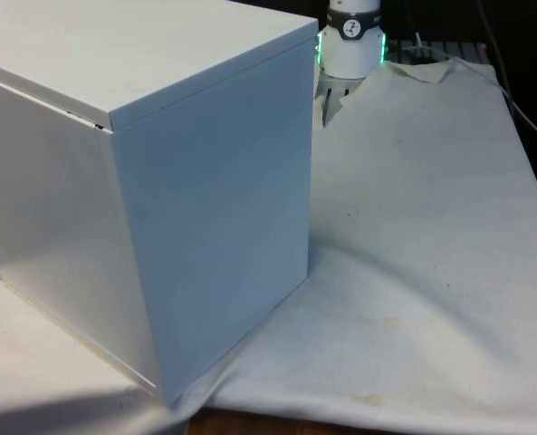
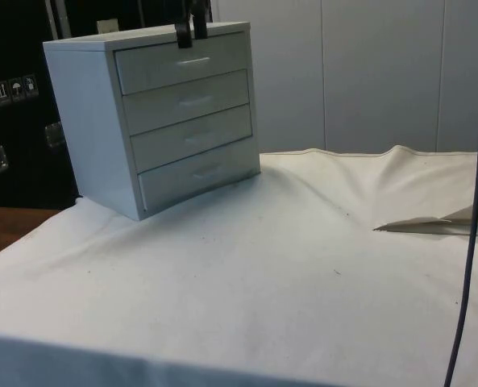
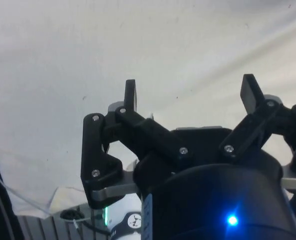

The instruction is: Open the drawer, then close it.

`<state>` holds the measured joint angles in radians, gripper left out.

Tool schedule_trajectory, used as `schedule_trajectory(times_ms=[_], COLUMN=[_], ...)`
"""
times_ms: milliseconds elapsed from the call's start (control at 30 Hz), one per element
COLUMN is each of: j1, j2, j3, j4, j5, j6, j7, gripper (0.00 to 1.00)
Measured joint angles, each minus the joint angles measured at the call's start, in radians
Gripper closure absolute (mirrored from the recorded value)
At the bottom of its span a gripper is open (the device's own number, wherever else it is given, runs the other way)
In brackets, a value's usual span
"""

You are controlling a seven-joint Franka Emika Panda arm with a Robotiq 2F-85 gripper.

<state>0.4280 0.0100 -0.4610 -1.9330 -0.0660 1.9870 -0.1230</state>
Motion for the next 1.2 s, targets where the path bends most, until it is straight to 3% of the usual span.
schedule_trajectory(times_ms=[567,1200], j1=[-0.002,-0.005], j2=[-0.037,-0.076], j3=[-0.026,-0.069], j4=[-0.044,-0.074], j5=[0.001,0.003], j6=[0.048,0.057], j7=[-0.1,-0.263], gripper=[0.0,0.0])
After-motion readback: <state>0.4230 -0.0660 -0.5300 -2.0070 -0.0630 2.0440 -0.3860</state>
